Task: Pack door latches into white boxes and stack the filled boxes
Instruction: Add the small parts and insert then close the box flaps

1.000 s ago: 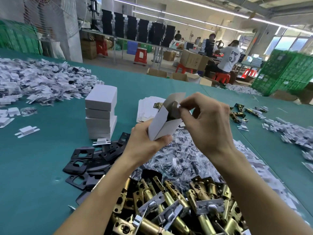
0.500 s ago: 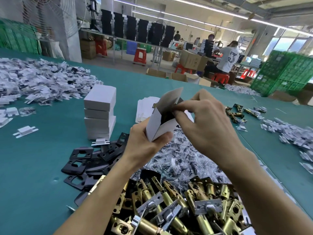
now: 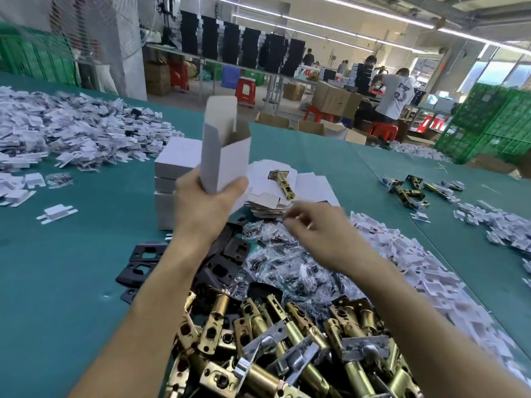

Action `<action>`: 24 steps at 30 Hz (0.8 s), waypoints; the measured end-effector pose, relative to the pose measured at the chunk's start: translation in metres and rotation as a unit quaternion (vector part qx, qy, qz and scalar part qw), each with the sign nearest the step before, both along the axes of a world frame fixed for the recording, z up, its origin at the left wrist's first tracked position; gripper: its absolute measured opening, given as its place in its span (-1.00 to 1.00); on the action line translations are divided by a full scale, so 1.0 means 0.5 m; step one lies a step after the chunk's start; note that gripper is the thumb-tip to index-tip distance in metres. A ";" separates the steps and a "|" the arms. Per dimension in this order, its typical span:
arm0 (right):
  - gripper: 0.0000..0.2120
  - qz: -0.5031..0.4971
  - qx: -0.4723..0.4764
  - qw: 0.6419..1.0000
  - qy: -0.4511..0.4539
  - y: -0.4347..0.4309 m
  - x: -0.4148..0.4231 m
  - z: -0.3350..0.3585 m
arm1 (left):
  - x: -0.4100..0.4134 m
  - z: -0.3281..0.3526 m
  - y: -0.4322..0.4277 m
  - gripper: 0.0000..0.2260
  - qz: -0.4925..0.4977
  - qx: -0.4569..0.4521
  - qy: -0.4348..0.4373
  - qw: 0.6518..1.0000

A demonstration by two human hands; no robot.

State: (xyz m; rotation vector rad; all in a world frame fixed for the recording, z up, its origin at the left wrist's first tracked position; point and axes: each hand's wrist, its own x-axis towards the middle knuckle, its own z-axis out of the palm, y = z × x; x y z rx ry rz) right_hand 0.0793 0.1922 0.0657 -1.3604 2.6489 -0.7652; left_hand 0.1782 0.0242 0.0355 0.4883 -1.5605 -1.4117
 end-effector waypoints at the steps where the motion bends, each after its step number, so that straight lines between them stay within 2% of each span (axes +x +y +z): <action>1: -0.79 0.037 0.098 0.994 -0.023 -0.013 0.003 -0.012 | 0.006 0.006 -0.010 -0.83 0.015 -0.006 -0.009 1.000; 3: -0.74 0.102 0.231 0.967 -0.025 -0.046 0.010 -0.038 | 0.016 0.014 -0.023 -0.88 0.022 -0.015 -0.028 0.999; 4: -0.74 0.119 0.253 0.960 -0.006 -0.065 0.014 -0.051 | 0.019 0.016 -0.026 -0.89 0.018 -0.019 -0.038 0.999; 7: -0.72 0.122 0.237 0.961 0.078 -0.117 0.017 -0.085 | 0.021 0.018 -0.025 -0.84 0.003 -0.032 -0.055 0.998; 10: -0.72 0.133 0.254 0.945 0.159 -0.147 0.008 -0.111 | 0.017 0.016 -0.014 -0.82 -0.030 -0.036 -0.052 0.998; 13: -0.71 0.128 0.292 0.936 0.151 -0.156 -0.005 -0.136 | 0.017 0.016 -0.006 -0.84 -0.078 -0.025 -0.039 0.996; 16: -0.69 0.120 0.278 0.944 0.132 -0.154 -0.012 -0.152 | 0.018 0.018 0.000 -0.82 -0.104 -0.027 -0.033 0.994; 22: -0.89 0.129 0.218 0.945 0.209 -0.149 -0.008 -0.152 | 0.015 0.018 0.008 -0.80 -0.104 -0.018 -0.032 0.994; 24: -0.87 0.098 0.188 0.957 0.197 -0.149 -0.008 -0.140 | 0.016 0.018 0.008 -0.80 -0.103 -0.008 -0.027 0.994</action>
